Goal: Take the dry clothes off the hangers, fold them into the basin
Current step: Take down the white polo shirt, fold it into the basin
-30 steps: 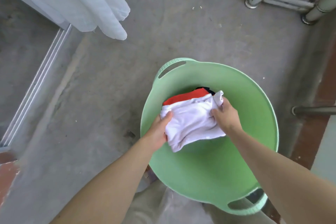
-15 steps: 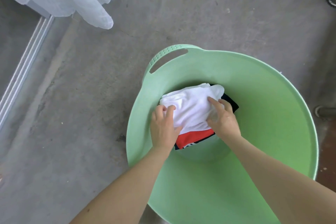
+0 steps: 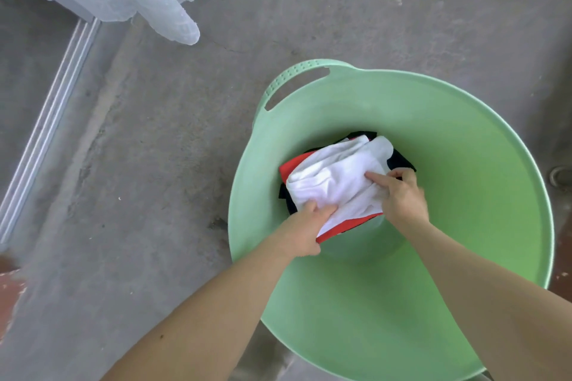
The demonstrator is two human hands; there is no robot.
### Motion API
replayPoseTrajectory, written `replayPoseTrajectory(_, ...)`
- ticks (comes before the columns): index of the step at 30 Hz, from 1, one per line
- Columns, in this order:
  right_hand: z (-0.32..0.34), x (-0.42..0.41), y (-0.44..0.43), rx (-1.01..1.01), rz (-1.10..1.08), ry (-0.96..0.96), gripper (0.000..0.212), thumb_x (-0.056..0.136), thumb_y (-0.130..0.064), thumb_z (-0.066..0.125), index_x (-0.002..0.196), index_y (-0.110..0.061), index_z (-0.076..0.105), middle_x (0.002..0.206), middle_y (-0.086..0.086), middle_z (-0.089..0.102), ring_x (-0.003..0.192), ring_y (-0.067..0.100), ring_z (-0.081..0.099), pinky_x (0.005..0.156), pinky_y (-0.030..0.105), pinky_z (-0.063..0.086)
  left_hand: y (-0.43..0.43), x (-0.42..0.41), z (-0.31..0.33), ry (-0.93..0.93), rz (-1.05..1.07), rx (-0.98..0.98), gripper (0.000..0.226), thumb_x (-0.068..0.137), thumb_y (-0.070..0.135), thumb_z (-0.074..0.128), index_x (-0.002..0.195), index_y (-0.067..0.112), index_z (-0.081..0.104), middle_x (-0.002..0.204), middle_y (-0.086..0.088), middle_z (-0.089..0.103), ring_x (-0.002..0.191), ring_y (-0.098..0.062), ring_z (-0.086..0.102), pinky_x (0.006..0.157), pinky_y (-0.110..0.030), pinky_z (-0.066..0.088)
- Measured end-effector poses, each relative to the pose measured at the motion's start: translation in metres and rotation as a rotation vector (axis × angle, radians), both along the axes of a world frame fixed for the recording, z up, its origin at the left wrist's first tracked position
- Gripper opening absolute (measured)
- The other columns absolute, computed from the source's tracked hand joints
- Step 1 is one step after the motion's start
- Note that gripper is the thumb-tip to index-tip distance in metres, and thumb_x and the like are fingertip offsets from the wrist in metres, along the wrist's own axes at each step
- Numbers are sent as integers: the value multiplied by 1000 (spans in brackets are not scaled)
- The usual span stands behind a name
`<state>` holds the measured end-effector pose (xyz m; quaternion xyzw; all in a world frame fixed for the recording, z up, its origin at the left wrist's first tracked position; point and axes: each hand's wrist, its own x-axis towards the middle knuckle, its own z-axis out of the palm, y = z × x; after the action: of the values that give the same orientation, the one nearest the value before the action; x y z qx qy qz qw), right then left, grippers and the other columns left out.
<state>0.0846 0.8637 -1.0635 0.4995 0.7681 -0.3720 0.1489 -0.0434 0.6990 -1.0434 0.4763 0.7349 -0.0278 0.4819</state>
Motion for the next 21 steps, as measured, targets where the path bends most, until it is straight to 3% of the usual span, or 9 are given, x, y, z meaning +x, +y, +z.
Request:
replayPoseTrajectory(2,7,-3,-2,105,32,5,55,82,-2,39,117,-34,65,136,2,41,113,31,41,96,42,39,4,-7,-2,37,78,30,50,72,24,78,116,12,57,102,-6,53,83,-28,58,62,-34,46)
replayPoseTrajectory(5,13,-13,-1,354,237,239,39,82,-20,38,103,-20,71,126,10,56,105,38,53,85,44,45,14,-12,-10,439,13,356,32,52,0,83,73,10,60,79,-7,54,57,-24,55,39,-30,44)
replayPoseTrajectory(8,6,-26,-2,287,482,231,50,82,-15,52,130,-26,56,144,5,45,128,34,44,96,50,42,20,-18,-22,543,-30,486,40,53,-4,74,86,12,59,98,-6,52,76,-27,57,47,-32,47)
replayPoseTrajectory(10,1,-30,-5,168,567,-18,76,87,-11,53,146,-46,21,159,-10,10,146,23,12,110,46,29,20,-21,-27,552,70,324,57,50,6,80,100,17,54,117,-6,47,92,-29,56,49,-29,47)
replayPoseTrajectory(13,4,-30,-10,153,587,-169,98,87,5,44,143,-54,-11,156,-16,-18,147,22,-7,96,35,46,20,-25,-25,505,207,0,76,59,23,86,121,17,42,141,-9,24,112,-31,42,65,-32,45)
replayPoseTrajectory(15,10,-29,-14,150,556,-115,103,83,14,39,144,-51,-13,157,-14,-18,148,21,-7,91,35,49,23,-30,-16,472,151,-88,75,62,28,85,122,14,43,141,-9,23,110,-29,42,73,-33,45)
replayPoseTrajectory(17,17,-24,-17,165,503,-47,104,79,17,38,147,-46,-7,159,-12,-12,148,21,-4,108,46,32,25,-38,-3,416,147,-123,67,62,31,85,114,11,48,138,-9,25,106,-29,45,77,-33,43)
replayPoseTrajectory(19,28,-18,-14,175,399,-11,100,76,16,39,150,-41,3,160,-8,-1,147,22,4,114,50,21,26,-48,14,341,181,-131,56,65,30,83,106,8,52,138,-10,27,105,-31,48,81,-35,44)
replayPoseTrajectory(21,49,-16,-10,136,303,25,87,76,13,41,148,-33,24,158,-2,15,143,26,19,107,42,37,26,-56,39,298,210,-93,46,68,27,80,100,5,56,129,-11,37,95,-31,52,78,-36,45)
